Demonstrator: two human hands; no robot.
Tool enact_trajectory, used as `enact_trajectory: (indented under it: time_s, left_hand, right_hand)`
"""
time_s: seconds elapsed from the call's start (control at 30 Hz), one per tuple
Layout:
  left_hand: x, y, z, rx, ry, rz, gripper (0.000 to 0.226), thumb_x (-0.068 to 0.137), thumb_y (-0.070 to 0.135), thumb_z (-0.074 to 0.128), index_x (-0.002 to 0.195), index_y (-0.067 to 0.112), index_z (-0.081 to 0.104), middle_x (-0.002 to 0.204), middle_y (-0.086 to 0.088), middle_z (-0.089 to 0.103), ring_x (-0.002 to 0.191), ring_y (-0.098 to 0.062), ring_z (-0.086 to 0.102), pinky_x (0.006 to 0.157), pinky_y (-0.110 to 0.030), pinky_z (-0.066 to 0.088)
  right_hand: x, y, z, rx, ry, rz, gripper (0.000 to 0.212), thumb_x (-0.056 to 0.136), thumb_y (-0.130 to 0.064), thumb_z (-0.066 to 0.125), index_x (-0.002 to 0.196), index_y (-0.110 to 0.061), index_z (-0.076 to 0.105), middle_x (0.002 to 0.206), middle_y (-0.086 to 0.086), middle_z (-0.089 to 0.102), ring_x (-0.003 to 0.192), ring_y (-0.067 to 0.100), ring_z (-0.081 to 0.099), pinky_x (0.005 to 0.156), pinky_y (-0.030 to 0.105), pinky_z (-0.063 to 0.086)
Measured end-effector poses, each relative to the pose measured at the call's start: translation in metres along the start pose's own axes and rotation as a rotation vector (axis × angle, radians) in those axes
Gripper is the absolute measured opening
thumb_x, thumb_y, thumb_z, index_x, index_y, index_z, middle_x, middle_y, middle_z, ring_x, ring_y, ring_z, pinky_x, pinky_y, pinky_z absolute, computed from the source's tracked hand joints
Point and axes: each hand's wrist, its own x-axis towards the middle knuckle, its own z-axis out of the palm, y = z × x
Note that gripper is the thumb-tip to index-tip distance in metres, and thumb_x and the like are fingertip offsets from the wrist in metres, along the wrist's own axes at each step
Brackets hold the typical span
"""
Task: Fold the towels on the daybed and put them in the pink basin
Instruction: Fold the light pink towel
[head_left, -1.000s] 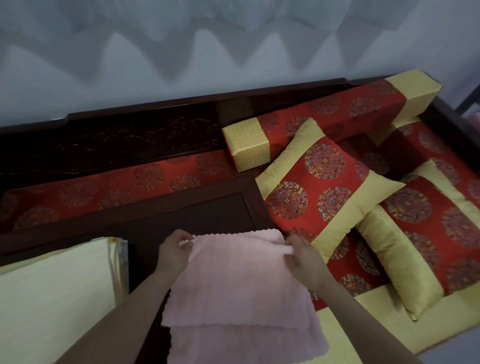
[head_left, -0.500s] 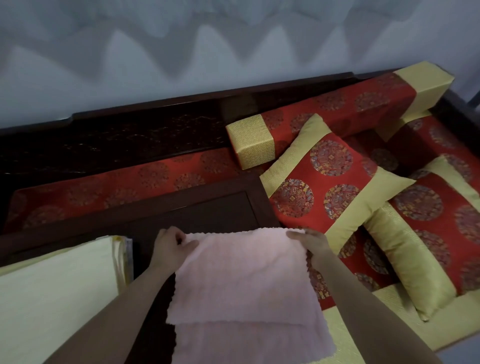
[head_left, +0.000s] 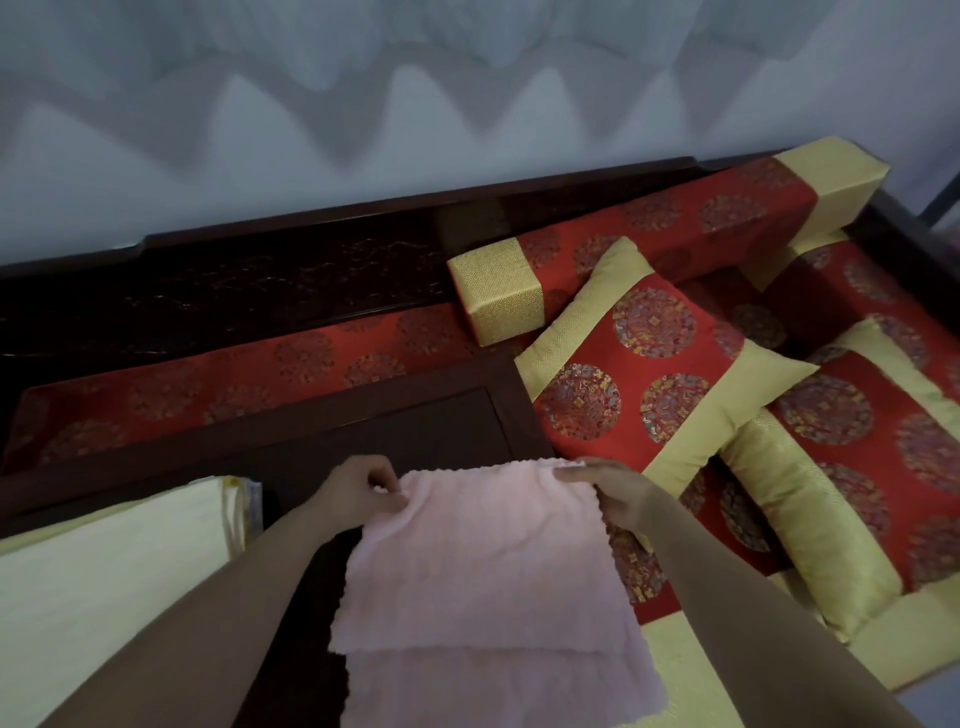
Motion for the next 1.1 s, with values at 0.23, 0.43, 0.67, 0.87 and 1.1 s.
enact_trajectory:
  time_s: [0.23,0.43,0.67,0.87,1.1]
  left_hand:
    - [-0.020,0.014,-0.041,-0.218,-0.157,-0.102,0.019,0.076,0.014,0.078,0.069,0.013,0.059,0.065,0.000,0.059,0.063,-0.013,0.053,0.056,-0.022,0.043]
    - [-0.030,0.010,-0.049,-0.394,-0.173,-0.179,0.016,0.077,0.010,0.076,0.073,0.011,0.060,0.076,-0.003,0.061,0.075,-0.013,0.057,0.068,-0.024,0.048]
    - [-0.043,0.042,-0.071,-0.600,-0.145,-0.051,0.047,0.041,0.031,0.091,0.069,0.010,0.060,0.062,0.001,0.067,0.058,-0.006,0.063,0.052,-0.016,0.049]
    - [-0.057,0.098,-0.126,-0.513,0.086,0.124,0.017,0.063,0.014,0.079,0.066,0.017,0.063,0.068,0.002,0.070,0.069,-0.009,0.063,0.066,-0.021,0.048]
    - [-0.098,0.162,-0.203,-0.536,0.401,0.307,0.015,0.071,-0.007,0.072,0.069,0.002,0.060,0.077,-0.010,0.073,0.068,-0.012,0.067,0.068,-0.018,0.057]
  right_hand:
    - [0.004,0.000,-0.009,-0.355,0.248,-0.053,0.071,0.047,-0.025,0.094,0.110,-0.004,0.067,0.118,0.010,0.064,0.114,0.027,0.057,0.104,0.042,0.043]
    - [-0.006,-0.005,-0.013,-0.494,0.409,-0.285,0.033,0.070,-0.024,0.083,0.097,-0.006,0.075,0.095,0.005,0.070,0.091,0.019,0.061,0.078,0.028,0.042]
    - [-0.037,-0.028,-0.005,-0.387,0.551,-0.824,0.014,0.084,-0.022,0.071,0.092,-0.011,0.075,0.077,-0.001,0.071,0.057,0.003,0.060,0.061,0.030,0.047]
    - [-0.085,-0.103,-0.003,-0.304,0.558,-1.071,0.008,0.083,-0.022,0.071,0.091,-0.021,0.074,0.088,0.000,0.073,0.082,0.015,0.067,0.074,0.032,0.052]
    - [-0.171,-0.203,0.003,-0.482,0.404,-1.226,0.005,0.076,-0.014,0.078,0.077,-0.017,0.075,0.085,-0.002,0.073,0.085,0.017,0.066,0.081,0.029,0.049]
